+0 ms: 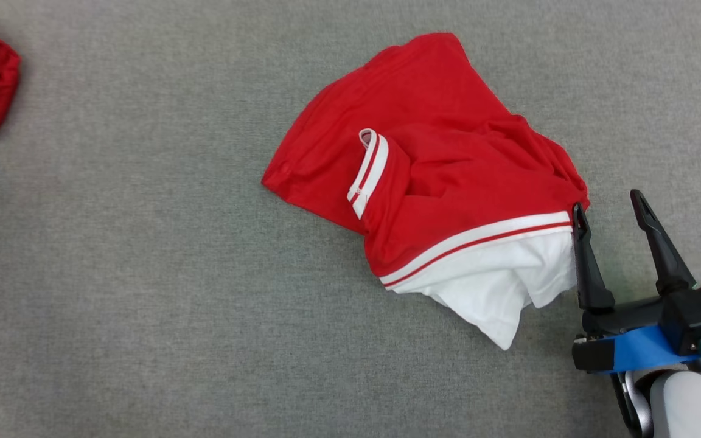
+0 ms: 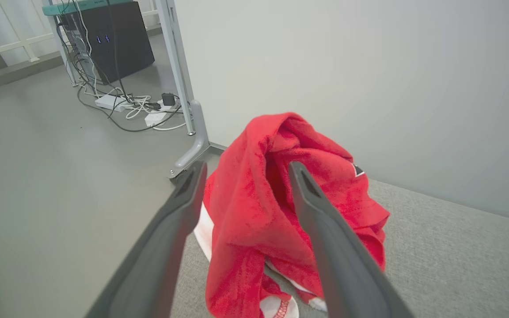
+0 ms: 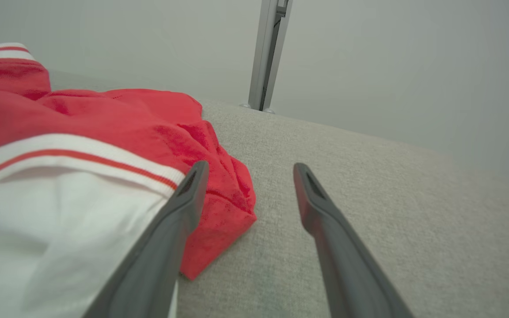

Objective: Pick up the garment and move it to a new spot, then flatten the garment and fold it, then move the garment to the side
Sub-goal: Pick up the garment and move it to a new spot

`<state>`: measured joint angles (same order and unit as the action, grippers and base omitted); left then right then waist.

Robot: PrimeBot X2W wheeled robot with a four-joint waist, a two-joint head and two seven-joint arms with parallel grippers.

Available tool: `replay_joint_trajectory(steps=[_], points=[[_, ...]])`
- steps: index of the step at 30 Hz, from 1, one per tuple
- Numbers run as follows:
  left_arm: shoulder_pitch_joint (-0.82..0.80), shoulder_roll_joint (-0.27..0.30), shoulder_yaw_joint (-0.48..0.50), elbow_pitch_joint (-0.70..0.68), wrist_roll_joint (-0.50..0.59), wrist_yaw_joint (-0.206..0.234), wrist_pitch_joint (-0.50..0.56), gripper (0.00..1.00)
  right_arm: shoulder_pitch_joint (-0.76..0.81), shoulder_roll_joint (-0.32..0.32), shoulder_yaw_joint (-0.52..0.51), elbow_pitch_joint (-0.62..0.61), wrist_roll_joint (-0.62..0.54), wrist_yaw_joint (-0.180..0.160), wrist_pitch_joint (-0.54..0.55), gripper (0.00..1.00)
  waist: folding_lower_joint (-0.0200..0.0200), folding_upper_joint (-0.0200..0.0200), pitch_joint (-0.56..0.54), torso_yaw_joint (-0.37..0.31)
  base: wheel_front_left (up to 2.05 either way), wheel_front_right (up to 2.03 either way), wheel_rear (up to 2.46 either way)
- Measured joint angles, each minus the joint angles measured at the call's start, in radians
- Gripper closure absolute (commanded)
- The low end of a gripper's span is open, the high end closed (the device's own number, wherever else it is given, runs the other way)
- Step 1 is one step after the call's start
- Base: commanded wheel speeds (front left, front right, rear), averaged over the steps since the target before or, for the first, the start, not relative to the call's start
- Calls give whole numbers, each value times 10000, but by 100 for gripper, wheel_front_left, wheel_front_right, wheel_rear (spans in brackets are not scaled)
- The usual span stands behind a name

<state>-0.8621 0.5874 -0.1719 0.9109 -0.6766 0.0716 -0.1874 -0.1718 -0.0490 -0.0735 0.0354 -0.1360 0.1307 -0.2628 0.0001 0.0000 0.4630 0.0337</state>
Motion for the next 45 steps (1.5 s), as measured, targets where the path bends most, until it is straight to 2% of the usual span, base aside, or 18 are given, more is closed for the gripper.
replay_joint_trajectory(steps=[6, 9, 11, 16, 22, 32, 41, 45], points=[[418, -431, -485, -587, 326, -589, -483, 0, 34, 2, -140, 194, 236, 0, 0, 0, -2, 0, -908, 400, 0, 0, 0], [852, -817, -796, -1350, 596, -621, -621, 0, 198, 2, -199, 309, 353, 0, 0, 0, -3, 0, -1425, 537, 0, 0, 0], [1437, -1321, -1074, -2489, 930, -341, -702, 0, 373, 4, -249, 391, 476, 0, 0, 0, -3, 0, -1878, 578, 0, 0, 0], [2662, -2157, -1402, -4320, 1145, 15, -738, 0, 750, 2, -336, 443, 575, 0, 0, 0, -3, 0, -2495, 535, 0, 0, 0], [4367, -2995, -1831, -5799, 1344, 382, -744, 0, 1166, 0, -221, 493, 811, 0, 0, 0, -4, 0, -3002, 319, 0, 0, 0], [6630, -3739, -1971, -6100, 1760, 642, -744, 0, 1612, 2, 178, 792, 1423, 0, 0, 0, -3, 0, -3545, -15, 0, 0, 0], [7765, -4040, -1310, -6314, 2226, 468, -746, 0, 1785, 0, 449, 1103, 1824, 0, 0, 0, -3, 0, -3752, -170, 0, 0, 0], [8092, -4339, -1099, -6299, 2305, 332, -746, 0, 1787, 2, 533, 1267, 1835, 0, 0, 0, -2, 0, -3799, -233, 0, 0, 0]])
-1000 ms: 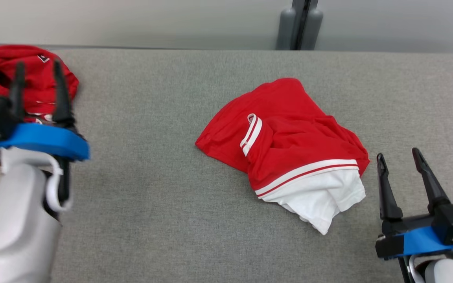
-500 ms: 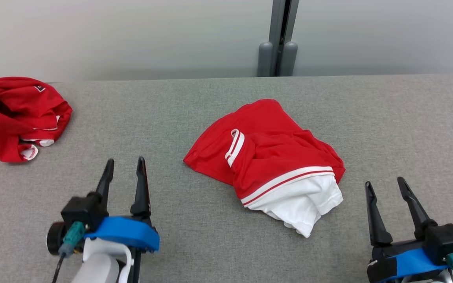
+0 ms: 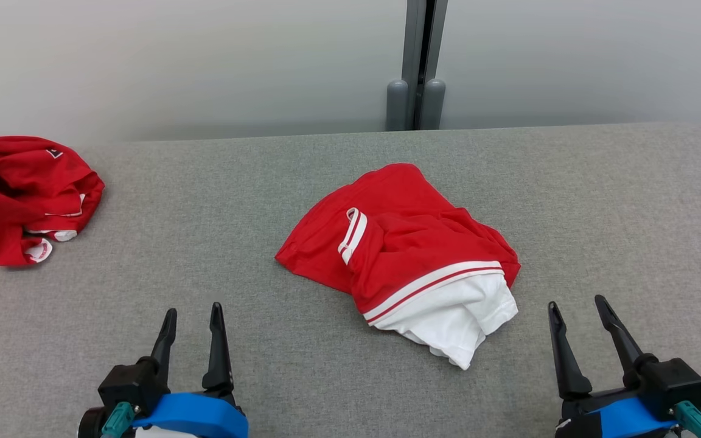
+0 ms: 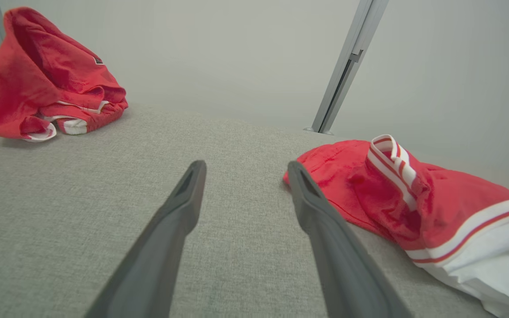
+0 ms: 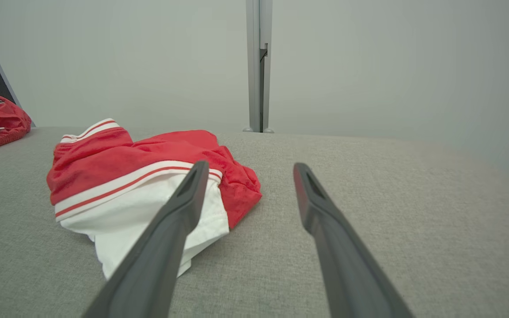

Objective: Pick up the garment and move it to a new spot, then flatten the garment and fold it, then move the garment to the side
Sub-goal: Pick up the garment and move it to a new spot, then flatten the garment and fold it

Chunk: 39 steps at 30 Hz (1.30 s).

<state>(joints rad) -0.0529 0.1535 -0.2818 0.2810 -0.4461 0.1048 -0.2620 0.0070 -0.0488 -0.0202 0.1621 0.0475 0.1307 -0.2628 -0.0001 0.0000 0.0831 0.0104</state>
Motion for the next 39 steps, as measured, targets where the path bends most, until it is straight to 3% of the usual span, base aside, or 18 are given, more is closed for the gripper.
replay_joint_trajectory(steps=[16, 28, 35, 39], points=[[90, -464, 468, 449, 525, -500, 0, 0, -151, 0, 167, 345, 12, 0, 0, 0, 1, 0, 114, 44, 0, 0, 0], [44, -606, 746, 583, 775, -631, 0, 0, -197, 0, 221, 311, 25, 0, 0, 0, 1, 0, 219, 96, 0, 0, 0], [-30, -671, 817, 585, 926, -708, 0, 0, -435, 8, 823, 341, -251, 0, 0, 0, 1, 0, 339, 196, 0, 0, 0], [-105, -719, 823, 614, 982, -792, -2, 0, -688, 2, 433, 612, -303, 0, -2, 0, 1, 0, 424, 360, 0, 0, 0]])
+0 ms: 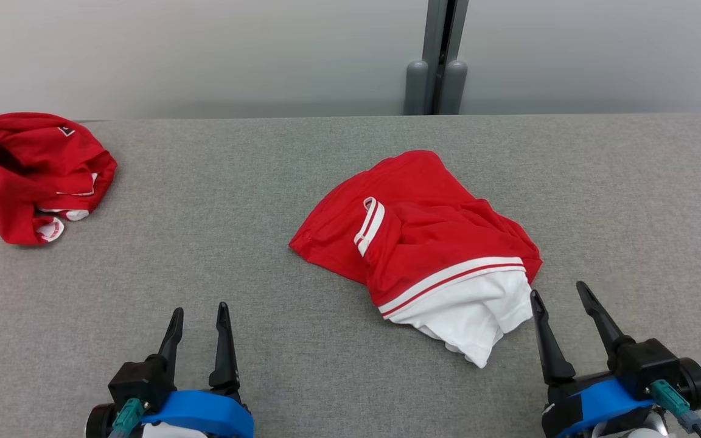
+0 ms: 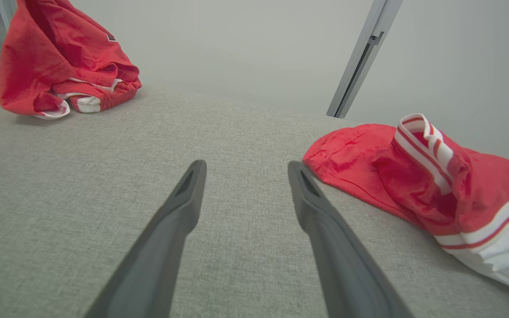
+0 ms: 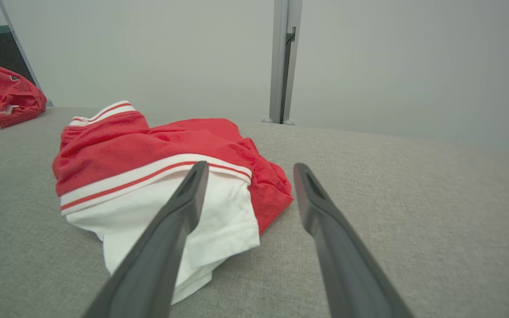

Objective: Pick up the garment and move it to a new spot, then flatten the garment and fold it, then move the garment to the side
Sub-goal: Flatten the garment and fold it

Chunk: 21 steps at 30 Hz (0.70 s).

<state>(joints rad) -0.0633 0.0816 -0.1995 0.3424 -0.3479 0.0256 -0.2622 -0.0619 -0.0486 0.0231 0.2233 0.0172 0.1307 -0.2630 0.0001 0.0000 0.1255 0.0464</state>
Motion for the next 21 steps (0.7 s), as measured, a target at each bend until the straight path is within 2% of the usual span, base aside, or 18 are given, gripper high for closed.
replay_joint_trajectory(steps=[4, 10, 12, 21], points=[[-15, -63, 12, 35, 69, -12, -2, 0, -288, -10, -207, 1016, -491, 0, 0, 0, 0, 0, 75, 203, 0, 0, 0], [-50, -113, 96, 100, 176, -71, -6, 0, -1080, -4, -56, 2780, -337, 0, 36, 0, 0, 0, 168, 422, 0, 0, 0], [-50, -125, 105, 107, 217, -82, -6, 0, -1223, -4, -52, 3009, -284, 0, 69, 0, 0, 0, 180, 447, 0, 0, 0], [-51, -190, 132, 176, 328, -150, -6, 0, -2151, 2, 711, 4544, 773, 0, 109, 0, 0, 0, 215, 572, 0, 0, 0]])
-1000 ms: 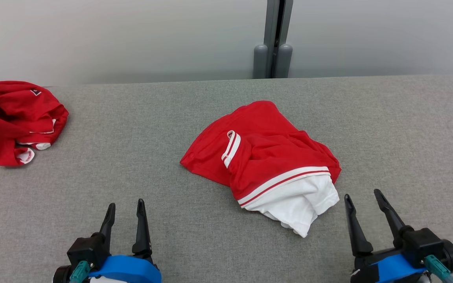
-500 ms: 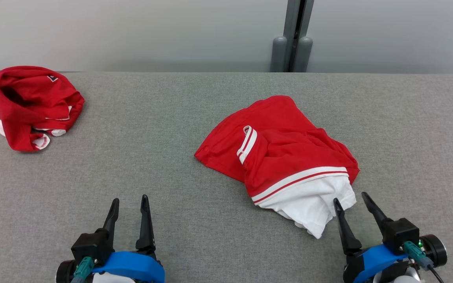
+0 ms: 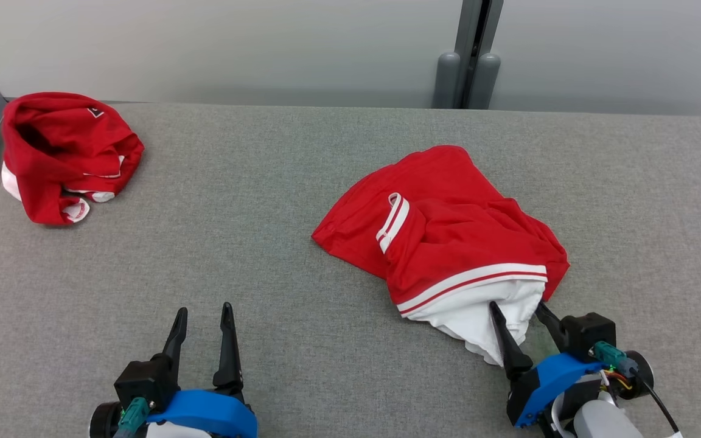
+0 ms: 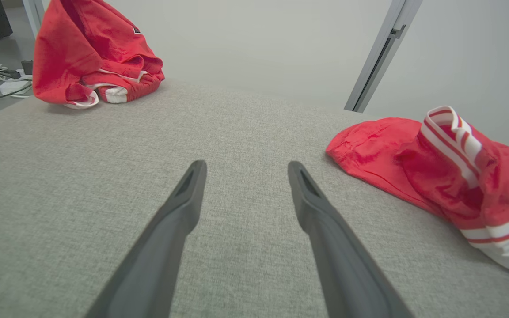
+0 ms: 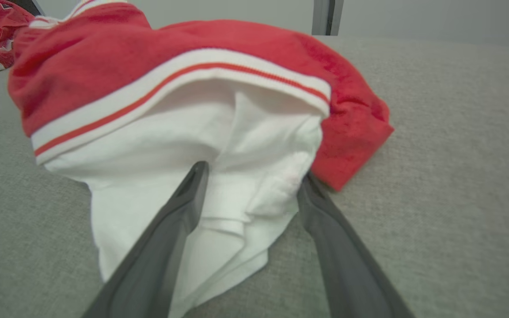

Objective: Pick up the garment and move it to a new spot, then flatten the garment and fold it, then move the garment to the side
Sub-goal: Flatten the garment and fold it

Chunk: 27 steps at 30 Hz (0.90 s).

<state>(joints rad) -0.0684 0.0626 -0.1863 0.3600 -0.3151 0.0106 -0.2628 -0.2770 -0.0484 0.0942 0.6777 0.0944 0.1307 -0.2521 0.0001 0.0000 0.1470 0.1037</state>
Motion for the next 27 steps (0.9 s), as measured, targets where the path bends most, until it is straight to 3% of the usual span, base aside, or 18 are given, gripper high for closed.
replay_joint_trajectory(steps=[1, 2, 4, 9, 16, 27], points=[[0, -8, 4, 8, 8, -2, 0, 0, -92, 12, 86, 96, 71, 0, 0, 20, 0, 0, 3, 4, 0, 0, 0], [0, -12, 10, 15, 19, -15, 0, 0, -173, 6, 171, 136, 161, 0, -4, 54, 0, 0, 4, 8, 0, 0, 0], [1, -17, 12, 31, 79, -19, 0, 0, -325, -4, 324, 151, 217, 0, -23, 100, 0, 0, 6, 10, 0, 0, 0], [17, -29, 40, 73, 150, -27, 0, 0, -428, -15, 504, -443, 449, 0, -94, 100, 0, 0, -44, -35, 0, 0, 0], [86, -46, 48, 127, 240, -38, 0, 0, -487, -159, 98, -2759, 600, 0, -105, 100, 0, 0, -190, -280, 0, 0, 0], [140, -69, -50, 125, 276, -86, -2, 0, -3210, -1636, -2113, -5361, 485, 0, 512, 100, 0, 0, -324, -733, 0, 0, 0]])
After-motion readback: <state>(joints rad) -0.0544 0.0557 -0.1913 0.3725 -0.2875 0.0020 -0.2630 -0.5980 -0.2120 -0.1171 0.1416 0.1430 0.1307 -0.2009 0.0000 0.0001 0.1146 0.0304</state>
